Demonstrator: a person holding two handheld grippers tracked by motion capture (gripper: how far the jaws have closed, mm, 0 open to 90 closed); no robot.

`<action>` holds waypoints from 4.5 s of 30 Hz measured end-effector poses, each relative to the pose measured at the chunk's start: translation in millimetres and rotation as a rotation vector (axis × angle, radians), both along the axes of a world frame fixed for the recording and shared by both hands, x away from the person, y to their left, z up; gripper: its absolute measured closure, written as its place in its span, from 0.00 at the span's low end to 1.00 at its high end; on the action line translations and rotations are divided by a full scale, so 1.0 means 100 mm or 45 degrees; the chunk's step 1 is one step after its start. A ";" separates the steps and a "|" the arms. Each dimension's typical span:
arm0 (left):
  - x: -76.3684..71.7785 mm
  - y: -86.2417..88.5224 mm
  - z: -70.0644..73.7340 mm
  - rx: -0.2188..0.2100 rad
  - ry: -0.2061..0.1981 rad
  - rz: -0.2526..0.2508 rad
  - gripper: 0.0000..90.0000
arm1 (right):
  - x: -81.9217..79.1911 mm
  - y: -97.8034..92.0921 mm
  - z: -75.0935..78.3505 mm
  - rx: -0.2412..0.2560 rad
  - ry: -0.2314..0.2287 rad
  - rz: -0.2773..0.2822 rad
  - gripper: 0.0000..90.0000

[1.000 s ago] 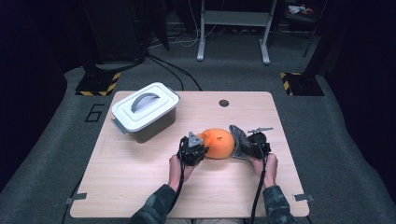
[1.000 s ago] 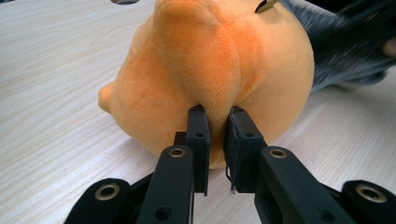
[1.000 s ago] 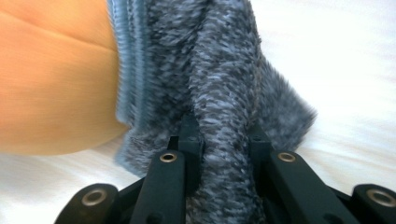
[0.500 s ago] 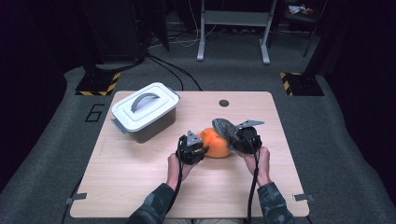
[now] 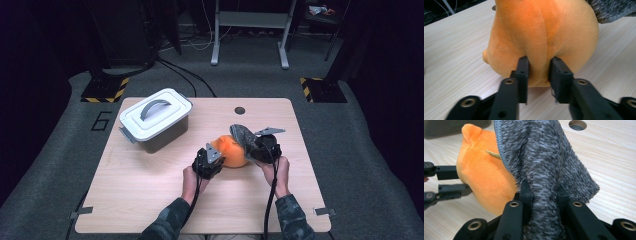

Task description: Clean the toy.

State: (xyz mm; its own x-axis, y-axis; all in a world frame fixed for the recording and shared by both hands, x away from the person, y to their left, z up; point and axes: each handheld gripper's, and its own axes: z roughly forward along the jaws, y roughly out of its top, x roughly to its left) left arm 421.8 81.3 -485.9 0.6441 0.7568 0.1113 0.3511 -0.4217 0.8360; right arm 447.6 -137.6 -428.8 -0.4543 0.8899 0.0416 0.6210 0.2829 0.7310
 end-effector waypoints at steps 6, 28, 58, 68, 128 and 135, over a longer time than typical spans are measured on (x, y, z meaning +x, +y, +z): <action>0.03 0.05 0.05 -0.095 0.087 -0.026 0.90 | -0.02 -0.06 0.02 0.027 -0.014 0.002 0.83; -0.03 0.03 0.21 -0.161 0.093 -0.068 0.92 | -0.06 0.37 0.23 0.019 0.026 0.157 0.70; -0.01 0.06 0.14 -0.157 0.103 -0.071 0.93 | 0.15 -0.08 -0.17 0.064 0.016 -0.043 0.81; 0.00 0.08 0.13 -0.157 0.121 -0.073 0.93 | 0.26 -0.19 -0.42 0.055 0.135 -0.124 0.81; -0.01 0.09 0.12 -0.152 0.123 -0.077 0.92 | 0.26 -0.17 -0.35 -0.037 0.180 -0.093 0.80; -0.01 0.09 0.12 -0.151 0.128 -0.075 0.92 | 0.30 -0.21 -0.60 -0.054 0.269 -0.115 0.80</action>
State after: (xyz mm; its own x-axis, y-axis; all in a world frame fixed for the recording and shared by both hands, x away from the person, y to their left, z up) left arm 420.9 90.4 -473.6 0.6910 0.7215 -0.0442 0.4133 -0.3442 0.8430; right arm 477.3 -158.5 -489.3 -0.3581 0.9294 0.0892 0.7833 0.2471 0.5704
